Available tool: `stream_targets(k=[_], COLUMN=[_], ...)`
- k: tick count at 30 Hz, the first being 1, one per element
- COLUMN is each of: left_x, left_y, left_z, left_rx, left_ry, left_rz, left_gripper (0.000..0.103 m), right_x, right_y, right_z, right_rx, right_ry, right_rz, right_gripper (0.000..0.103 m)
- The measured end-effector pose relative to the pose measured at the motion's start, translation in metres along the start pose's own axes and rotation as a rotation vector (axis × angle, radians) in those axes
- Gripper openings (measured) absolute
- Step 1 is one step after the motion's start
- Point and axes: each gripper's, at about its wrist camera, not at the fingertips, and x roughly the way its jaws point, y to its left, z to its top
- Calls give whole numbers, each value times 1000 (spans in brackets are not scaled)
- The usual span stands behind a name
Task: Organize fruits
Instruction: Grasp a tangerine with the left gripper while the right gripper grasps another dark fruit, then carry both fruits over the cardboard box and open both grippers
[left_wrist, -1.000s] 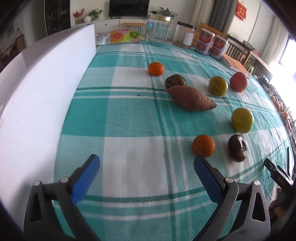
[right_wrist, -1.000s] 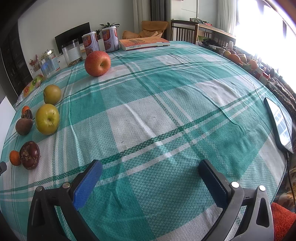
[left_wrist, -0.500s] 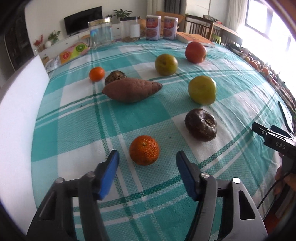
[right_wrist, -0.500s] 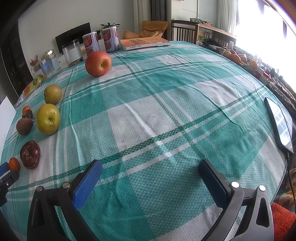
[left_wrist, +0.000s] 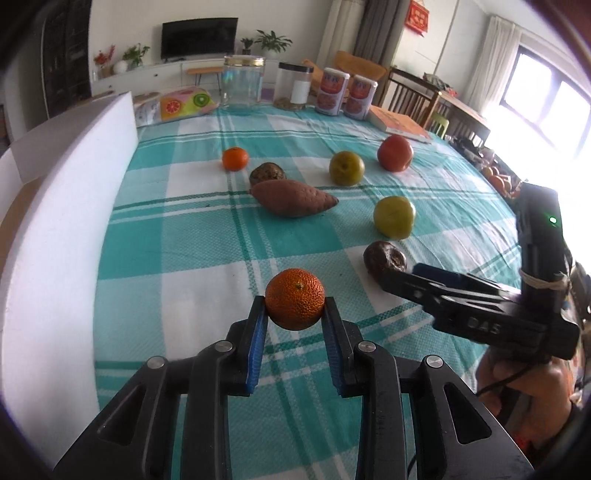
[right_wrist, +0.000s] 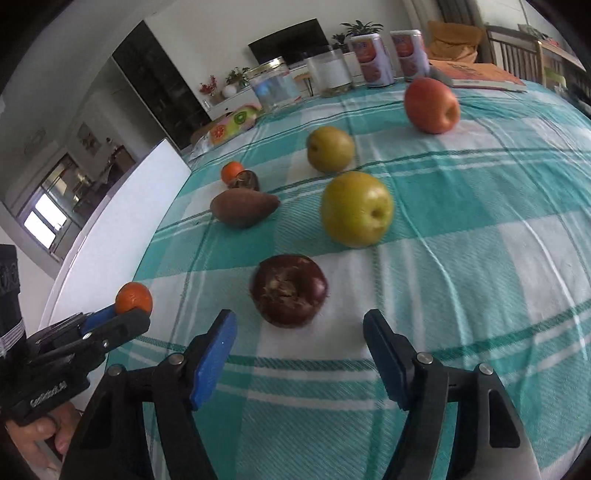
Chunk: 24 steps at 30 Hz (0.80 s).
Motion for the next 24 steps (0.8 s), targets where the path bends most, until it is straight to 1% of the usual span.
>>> stream_targets(k=[1,3,4,6,9,11,13,15,17,21,23,24], left_x=[-7,-19,-24,-32,-40,-43,-52,-67,-86,-125,-144,-152], left_y=[5,13,15,20,22,20,19,24,35,70,94,107], left_z=[-2,-7,-9,-13,-23,-32,-35,-33,-24,-6,-1,-1], left_rx=[-13,-32,-38,-52,-78,-90,-110,-137,-161,-217,-255,-272], left_ry=[-7,-15,-16,-17,-3,23,29,6,-35,-129,-177,-199], left_rz=[-3,-3,-2,-4,-31,-69,-111,-136,-143,-102,-52,-12], left_gripper=[30,30,30,30,30,30,30,30,30,30,30,30], right_x=[8,22,23,20,4,-8,-18,-27,-34,-39,-41,-42], right_y=[8,19,22,20,15,16,22,34,52,106,130,142], right_z=[4,6,7,5,-2,-7,-11,-10,-6,10,17,20], right_rx=[-17,-53,-75,-62,-1,26,41,38,15,-55,-77,-87], right_ry=[24,66,61,67,52,38,33,35,32,22,24,28], right_rz=[-25,-98,-130,-133,-85,-38,7,48,91,207,267,296], right_gripper=[71,54,46,46,46,46,46,46,46,46,46,46])
